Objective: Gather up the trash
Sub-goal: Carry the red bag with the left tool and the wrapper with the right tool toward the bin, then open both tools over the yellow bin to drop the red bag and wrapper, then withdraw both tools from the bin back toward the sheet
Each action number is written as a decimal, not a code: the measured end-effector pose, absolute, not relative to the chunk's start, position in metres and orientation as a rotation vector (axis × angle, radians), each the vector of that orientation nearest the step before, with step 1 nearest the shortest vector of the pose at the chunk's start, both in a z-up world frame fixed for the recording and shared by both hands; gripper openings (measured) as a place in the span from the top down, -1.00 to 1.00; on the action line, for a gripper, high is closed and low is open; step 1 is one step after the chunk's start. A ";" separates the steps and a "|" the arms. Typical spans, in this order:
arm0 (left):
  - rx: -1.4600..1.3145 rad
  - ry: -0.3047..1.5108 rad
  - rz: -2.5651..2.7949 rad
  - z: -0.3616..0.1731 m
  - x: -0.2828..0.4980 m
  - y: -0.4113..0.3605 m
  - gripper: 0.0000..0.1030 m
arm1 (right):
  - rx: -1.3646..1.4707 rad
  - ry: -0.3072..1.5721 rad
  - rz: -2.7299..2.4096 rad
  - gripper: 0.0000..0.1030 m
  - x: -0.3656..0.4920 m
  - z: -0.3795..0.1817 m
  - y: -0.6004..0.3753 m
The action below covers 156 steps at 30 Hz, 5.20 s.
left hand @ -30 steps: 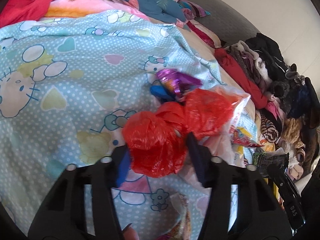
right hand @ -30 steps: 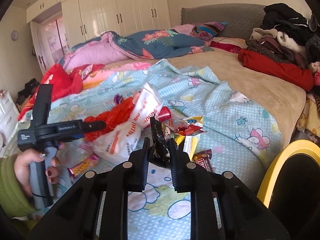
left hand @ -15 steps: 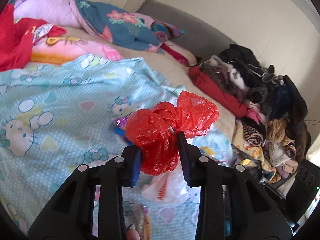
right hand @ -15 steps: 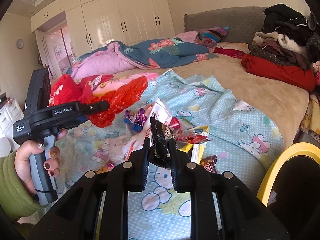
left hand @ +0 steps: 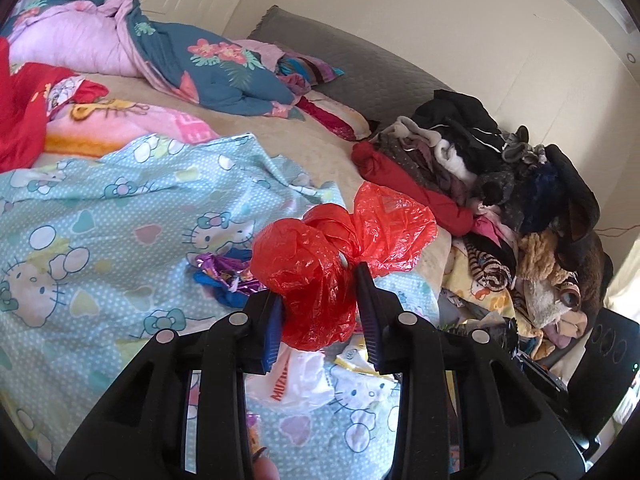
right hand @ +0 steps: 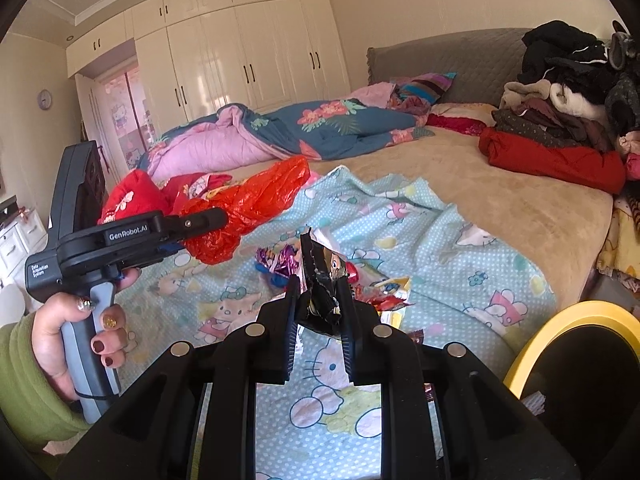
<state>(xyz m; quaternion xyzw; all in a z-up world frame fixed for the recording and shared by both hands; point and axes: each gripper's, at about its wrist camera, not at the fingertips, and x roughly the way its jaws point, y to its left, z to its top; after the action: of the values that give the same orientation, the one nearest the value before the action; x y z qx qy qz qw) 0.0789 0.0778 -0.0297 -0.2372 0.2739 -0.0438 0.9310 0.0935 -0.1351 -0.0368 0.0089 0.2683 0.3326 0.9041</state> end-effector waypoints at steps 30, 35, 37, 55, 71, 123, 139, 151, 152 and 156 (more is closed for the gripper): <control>-0.360 0.555 -0.192 -0.006 0.073 0.017 0.49 | 0.122 0.484 0.557 0.65 0.096 -0.016 -0.209; -0.344 0.556 -0.201 -0.004 0.071 0.010 0.49 | 0.140 0.475 0.538 0.65 0.096 -0.014 -0.221; -0.336 0.556 -0.207 -0.003 0.071 0.005 0.49 | 0.147 0.474 0.531 0.65 0.097 -0.014 -0.226; -0.254 0.593 -0.274 -0.010 0.071 -0.038 0.49 | 0.225 0.482 0.440 0.65 0.102 -0.019 -0.275; -0.195 0.652 -0.325 -0.026 0.073 -0.071 0.49 | 0.284 0.489 0.362 0.65 0.110 -0.029 -0.314; -0.013 0.810 -0.578 -0.086 0.095 -0.202 -0.34 | 0.540 0.690 0.164 -0.14 0.141 -0.095 -0.403; -0.068 0.754 -0.431 -0.073 0.094 -0.163 -0.79 | 0.496 0.663 0.122 -0.50 0.137 -0.089 -0.395; -0.090 0.690 -0.381 -0.055 0.091 -0.137 -0.79 | 0.417 0.554 0.169 -0.60 0.125 -0.061 -0.371; -0.093 0.683 -0.377 -0.053 0.090 -0.134 -0.79 | 0.409 0.543 0.176 -0.61 0.123 -0.058 -0.367; -0.108 0.662 -0.357 -0.049 0.090 -0.122 -0.79 | 0.383 0.522 0.196 -0.62 0.120 -0.051 -0.356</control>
<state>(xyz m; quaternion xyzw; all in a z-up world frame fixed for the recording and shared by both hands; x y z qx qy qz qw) 0.0895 -0.1223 -0.0487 -0.0530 0.3231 -0.1744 0.9287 0.1200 -0.3564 -0.0514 0.1880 0.2561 0.0962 0.9433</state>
